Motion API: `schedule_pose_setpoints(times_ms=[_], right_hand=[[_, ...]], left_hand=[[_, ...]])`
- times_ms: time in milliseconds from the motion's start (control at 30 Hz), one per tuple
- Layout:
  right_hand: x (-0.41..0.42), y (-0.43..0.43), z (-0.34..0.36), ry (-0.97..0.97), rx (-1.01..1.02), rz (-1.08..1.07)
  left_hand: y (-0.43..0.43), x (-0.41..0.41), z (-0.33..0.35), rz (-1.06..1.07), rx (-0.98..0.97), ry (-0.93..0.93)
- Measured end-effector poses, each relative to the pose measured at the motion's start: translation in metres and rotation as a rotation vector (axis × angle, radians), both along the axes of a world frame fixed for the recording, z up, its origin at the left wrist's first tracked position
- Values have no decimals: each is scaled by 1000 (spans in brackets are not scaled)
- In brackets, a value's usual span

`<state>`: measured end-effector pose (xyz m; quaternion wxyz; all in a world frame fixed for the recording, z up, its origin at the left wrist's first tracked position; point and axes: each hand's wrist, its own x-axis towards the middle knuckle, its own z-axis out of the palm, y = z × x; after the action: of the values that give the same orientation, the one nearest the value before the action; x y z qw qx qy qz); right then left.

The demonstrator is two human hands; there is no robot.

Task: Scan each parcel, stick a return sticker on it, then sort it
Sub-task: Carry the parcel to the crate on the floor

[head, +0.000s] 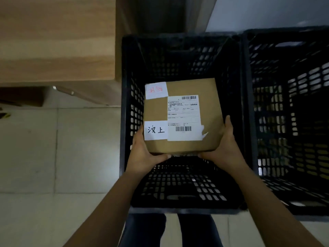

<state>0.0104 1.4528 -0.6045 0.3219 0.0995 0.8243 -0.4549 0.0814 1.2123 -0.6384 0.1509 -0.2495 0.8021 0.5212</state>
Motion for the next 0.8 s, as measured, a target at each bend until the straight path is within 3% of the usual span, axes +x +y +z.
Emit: schedule_pose_setpoints(times_ms=[200,333,633,800], right_hand=[[-29,-11,-66,-28,-2,-1],[-30,-14,-101,75,4,16],[-51,-26,-127,147,511,298],[-60,-28,-125,158,566,437]], left_hand=[[4,-26,-63,13,-17,-74],[-1,-39,-93,-3,-37,-89],[10,-73,-108,-163,-314,-249],[5,-83,-107,-234,-377,-221]])
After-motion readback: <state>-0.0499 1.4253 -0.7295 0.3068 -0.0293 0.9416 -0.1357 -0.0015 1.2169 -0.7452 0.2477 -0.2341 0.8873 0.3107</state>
